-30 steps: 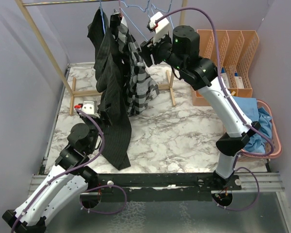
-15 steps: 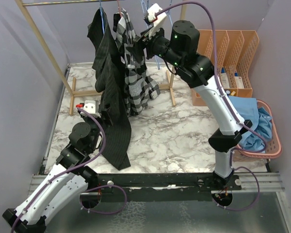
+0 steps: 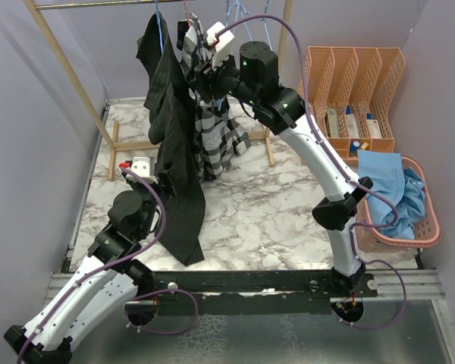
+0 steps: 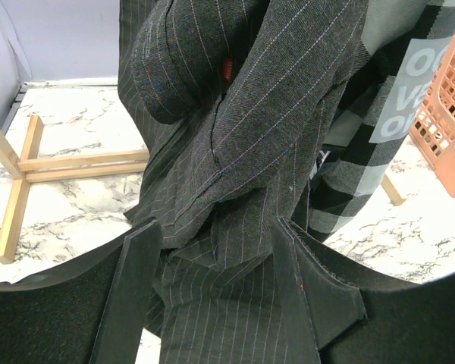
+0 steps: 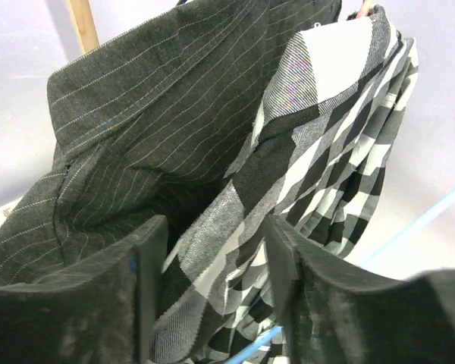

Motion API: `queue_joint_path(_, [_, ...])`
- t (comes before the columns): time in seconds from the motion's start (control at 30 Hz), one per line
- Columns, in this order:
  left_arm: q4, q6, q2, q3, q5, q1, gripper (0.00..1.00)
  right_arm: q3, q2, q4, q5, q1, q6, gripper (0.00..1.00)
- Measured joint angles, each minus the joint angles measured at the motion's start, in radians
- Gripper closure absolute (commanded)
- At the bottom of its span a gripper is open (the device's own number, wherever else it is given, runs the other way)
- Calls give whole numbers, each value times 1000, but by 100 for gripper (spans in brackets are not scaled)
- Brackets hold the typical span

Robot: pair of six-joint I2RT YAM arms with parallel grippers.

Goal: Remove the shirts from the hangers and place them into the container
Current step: Pick up the hanger from the clothesline.

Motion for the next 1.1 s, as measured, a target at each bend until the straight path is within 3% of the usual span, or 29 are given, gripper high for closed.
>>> queue_joint_path(0.27, [0, 0, 6, 0, 0, 0, 37, -26, 0, 3, 59, 0, 9, 64])
queue_joint_path(0.5, [0, 0, 12, 0, 0, 0, 37, -69, -6, 12, 105, -1, 17, 64])
queue_joint_path(0.9, [0, 0, 9, 0, 0, 0, 37, -116, -38, 3, 145, -16, 32, 42])
queue_joint_path(1.0, [0, 0, 9, 0, 0, 0, 38, -116, -38, -9, 141, -20, 34, 47])
queue_joint_path(1.1, [0, 0, 9, 0, 0, 0, 37, -116, -38, -14, 137, -20, 35, 64])
